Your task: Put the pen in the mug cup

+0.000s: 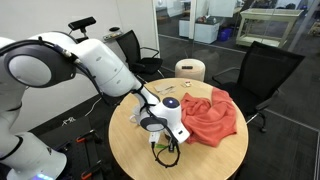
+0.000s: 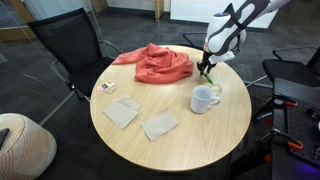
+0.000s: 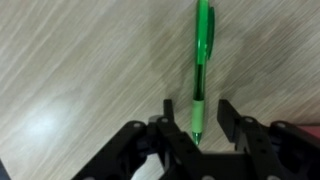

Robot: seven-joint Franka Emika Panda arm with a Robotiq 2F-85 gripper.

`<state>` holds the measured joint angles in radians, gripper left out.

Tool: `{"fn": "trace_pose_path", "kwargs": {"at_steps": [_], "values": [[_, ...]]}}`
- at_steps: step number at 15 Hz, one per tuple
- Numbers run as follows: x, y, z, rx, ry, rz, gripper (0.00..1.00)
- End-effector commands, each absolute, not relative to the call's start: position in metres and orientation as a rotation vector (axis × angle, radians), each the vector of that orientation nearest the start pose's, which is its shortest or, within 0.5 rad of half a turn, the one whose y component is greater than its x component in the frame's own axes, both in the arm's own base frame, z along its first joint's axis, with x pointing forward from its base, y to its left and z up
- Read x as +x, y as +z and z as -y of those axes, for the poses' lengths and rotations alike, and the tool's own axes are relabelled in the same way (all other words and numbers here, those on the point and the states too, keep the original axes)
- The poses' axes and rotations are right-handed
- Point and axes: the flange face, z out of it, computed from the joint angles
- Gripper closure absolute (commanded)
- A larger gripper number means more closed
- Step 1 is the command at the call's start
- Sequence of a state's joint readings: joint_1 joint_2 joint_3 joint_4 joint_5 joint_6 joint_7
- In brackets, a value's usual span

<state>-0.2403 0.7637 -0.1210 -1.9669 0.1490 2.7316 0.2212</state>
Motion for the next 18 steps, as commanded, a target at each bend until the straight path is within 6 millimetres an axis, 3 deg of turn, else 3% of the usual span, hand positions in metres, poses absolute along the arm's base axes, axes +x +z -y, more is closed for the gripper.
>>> {"fn": "trace_pose_path", "kwargs": {"at_steps": [1, 4, 9, 12, 18], "values": [[0.559, 0.082, 0.221, -2.965, -0.013, -1.05, 0.81], [0.558, 0.08, 0.221, -2.965, -0.008, -1.051, 0.99], [0.561, 0.09, 0.215, -2.974, -0.024, -1.042, 0.97], [0.561, 0.116, 0.204, -3.003, -0.073, -1.002, 0.97], [0.558, 0.191, 0.173, -3.114, -0.156, -0.848, 0.97]]}}
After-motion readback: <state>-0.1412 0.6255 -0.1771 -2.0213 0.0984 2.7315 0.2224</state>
